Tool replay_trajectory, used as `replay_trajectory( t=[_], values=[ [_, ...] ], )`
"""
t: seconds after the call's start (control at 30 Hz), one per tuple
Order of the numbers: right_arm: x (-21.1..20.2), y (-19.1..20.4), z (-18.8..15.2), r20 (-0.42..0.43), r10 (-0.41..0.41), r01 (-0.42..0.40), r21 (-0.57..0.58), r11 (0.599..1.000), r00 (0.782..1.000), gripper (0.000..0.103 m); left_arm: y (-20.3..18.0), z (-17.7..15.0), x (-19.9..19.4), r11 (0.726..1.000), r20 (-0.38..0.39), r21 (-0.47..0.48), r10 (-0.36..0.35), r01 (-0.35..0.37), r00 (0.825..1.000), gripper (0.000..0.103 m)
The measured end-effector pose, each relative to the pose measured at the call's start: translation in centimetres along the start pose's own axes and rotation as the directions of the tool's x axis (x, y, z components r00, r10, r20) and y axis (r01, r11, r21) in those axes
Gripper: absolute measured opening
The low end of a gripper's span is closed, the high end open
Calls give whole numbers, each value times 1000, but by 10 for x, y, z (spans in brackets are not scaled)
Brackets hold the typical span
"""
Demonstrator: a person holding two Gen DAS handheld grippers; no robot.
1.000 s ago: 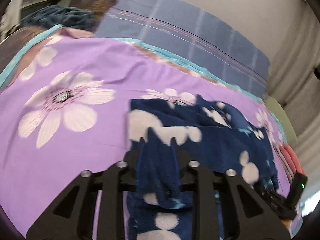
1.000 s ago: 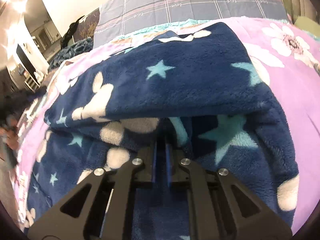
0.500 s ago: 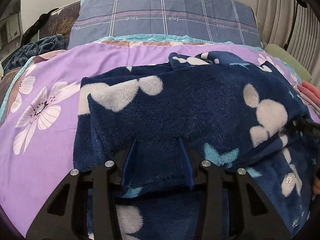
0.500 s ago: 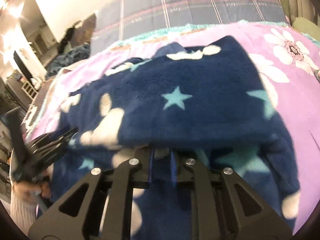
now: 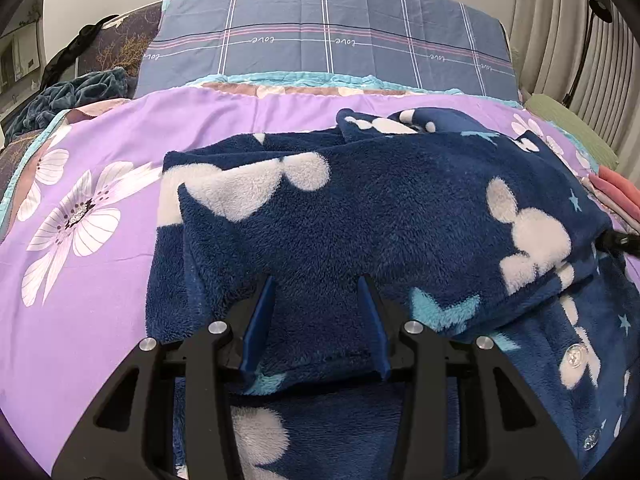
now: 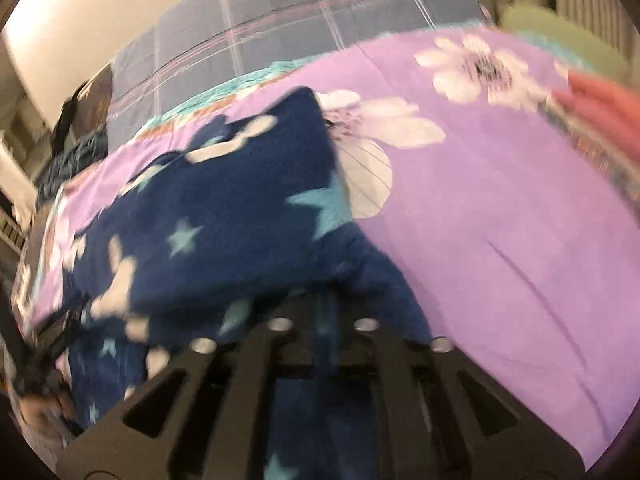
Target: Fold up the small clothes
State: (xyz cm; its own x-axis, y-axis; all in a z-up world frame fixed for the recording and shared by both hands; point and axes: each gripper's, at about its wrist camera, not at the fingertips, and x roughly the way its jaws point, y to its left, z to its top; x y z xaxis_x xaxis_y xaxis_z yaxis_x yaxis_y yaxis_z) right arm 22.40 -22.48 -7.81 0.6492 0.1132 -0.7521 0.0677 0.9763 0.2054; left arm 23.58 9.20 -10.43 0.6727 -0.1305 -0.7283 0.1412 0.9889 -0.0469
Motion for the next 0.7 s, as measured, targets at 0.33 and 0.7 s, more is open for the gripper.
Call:
replay_trajectory(
  t=[0.33,0.7],
  values=[
    [32,50,-24,-99,105,-126,-240,963,990,41,60,6,-41,953,124,-259,-130,159,984,56],
    [31,58,-30,-50,101,-111,-274,955,994,48,56,16,-29,979,9,-199,-46,47,999,10]
  ],
)
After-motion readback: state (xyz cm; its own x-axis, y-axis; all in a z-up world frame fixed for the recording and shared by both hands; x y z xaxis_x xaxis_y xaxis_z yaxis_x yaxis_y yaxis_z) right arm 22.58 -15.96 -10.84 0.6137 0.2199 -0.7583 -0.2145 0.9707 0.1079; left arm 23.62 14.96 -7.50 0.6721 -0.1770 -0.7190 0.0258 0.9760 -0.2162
